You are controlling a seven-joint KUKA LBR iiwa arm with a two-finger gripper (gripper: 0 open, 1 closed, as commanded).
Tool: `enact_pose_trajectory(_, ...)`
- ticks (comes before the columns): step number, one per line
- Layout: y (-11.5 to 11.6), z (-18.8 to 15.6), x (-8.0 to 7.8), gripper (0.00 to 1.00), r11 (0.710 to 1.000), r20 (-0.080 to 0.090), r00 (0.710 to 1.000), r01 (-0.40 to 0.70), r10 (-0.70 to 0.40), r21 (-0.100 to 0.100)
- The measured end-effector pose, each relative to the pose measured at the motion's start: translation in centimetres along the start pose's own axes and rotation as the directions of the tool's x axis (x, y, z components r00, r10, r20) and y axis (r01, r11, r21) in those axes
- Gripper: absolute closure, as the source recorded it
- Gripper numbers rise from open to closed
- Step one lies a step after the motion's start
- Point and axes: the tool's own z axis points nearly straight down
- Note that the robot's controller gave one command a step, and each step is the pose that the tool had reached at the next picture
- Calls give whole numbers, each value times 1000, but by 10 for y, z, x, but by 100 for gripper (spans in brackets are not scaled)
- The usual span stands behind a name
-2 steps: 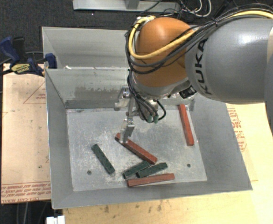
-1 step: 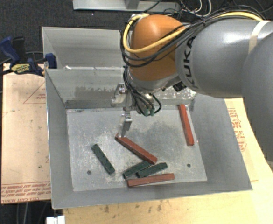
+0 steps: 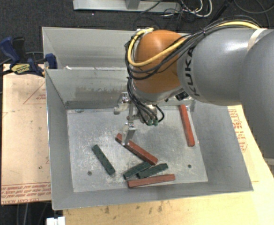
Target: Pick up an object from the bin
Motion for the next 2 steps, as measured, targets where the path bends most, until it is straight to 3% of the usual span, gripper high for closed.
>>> enact_pose_trajectory(1,-9,82,0,100,994,9,994,-112,112,-4)
enact_pose_trajectory(2,-9,85,2,0,994,2,994,-112,112,-3)
